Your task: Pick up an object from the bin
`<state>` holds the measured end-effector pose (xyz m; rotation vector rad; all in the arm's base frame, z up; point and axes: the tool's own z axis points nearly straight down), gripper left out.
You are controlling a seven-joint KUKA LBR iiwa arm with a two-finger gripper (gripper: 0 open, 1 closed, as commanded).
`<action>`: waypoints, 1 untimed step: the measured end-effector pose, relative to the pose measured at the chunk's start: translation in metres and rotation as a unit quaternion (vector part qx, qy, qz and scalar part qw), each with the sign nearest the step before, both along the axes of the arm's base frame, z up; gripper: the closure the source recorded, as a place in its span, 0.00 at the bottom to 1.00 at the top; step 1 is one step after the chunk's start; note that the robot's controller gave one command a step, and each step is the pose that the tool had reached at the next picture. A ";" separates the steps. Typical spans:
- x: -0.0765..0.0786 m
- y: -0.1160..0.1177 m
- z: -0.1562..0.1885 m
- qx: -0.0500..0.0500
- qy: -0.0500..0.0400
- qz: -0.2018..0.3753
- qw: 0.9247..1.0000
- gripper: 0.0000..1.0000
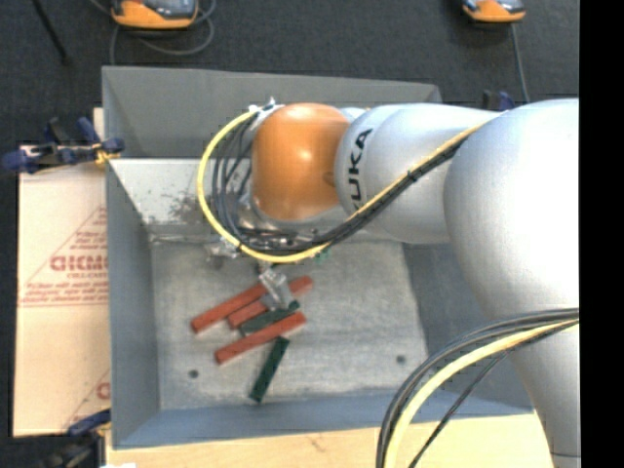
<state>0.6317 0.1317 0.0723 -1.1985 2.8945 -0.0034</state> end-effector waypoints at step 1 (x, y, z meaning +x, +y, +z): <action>0.003 0.000 0.003 0.002 -0.001 -0.004 1.000 0.00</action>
Offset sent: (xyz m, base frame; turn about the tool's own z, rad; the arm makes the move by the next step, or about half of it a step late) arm 0.0000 0.0000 0.0000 0.0000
